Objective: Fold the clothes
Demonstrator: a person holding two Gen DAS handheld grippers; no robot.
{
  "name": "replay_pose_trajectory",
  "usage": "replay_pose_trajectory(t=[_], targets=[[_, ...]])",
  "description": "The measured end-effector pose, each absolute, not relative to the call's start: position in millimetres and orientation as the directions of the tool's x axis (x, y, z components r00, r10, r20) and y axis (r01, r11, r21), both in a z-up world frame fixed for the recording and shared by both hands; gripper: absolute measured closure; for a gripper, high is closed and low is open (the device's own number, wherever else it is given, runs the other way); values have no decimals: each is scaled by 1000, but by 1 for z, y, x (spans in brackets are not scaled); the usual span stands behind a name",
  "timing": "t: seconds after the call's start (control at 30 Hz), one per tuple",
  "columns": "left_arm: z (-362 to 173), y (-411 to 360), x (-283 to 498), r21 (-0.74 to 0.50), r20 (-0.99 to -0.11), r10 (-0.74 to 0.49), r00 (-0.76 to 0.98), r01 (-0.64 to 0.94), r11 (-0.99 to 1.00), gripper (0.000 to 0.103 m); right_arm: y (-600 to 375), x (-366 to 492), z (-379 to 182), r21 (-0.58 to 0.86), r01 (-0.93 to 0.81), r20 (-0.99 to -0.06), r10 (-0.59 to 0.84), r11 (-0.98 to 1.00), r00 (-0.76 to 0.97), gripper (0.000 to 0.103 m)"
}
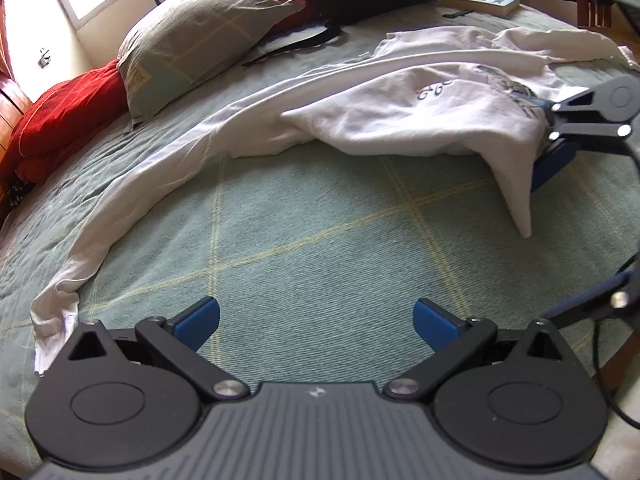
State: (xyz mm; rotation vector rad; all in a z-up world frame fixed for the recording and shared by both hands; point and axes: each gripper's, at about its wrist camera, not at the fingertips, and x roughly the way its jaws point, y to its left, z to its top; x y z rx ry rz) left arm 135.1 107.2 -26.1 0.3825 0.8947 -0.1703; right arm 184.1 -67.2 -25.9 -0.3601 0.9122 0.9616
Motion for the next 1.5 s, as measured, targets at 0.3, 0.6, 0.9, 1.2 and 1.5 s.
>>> replay_pose_trajectory(t=[0.3, 0.6, 0.9, 1.2, 1.5], targets=[[-22, 105, 123, 206, -753, -5, 659, 243, 948, 1, -65, 196, -33, 98, -799, -799, 526, 593, 293, 0], [-17, 110, 114, 121, -723, -20, 691, 155, 981, 1, -79, 232, -7, 37, -749, -735, 526, 661, 428, 0], [-21, 114, 117, 103, -728, -1, 686, 112, 988, 1, -84, 305, -8, -31, -663, -737, 431, 748, 521, 0], [-24, 116, 122, 97, -734, 4, 679, 100, 990, 1, -116, 380, -3, -48, -480, -739, 292, 876, 607, 0], [-29, 105, 125, 86, -739, -25, 674, 130, 988, 1, -176, 356, 28, -50, -428, -690, 279, 902, 668, 0]])
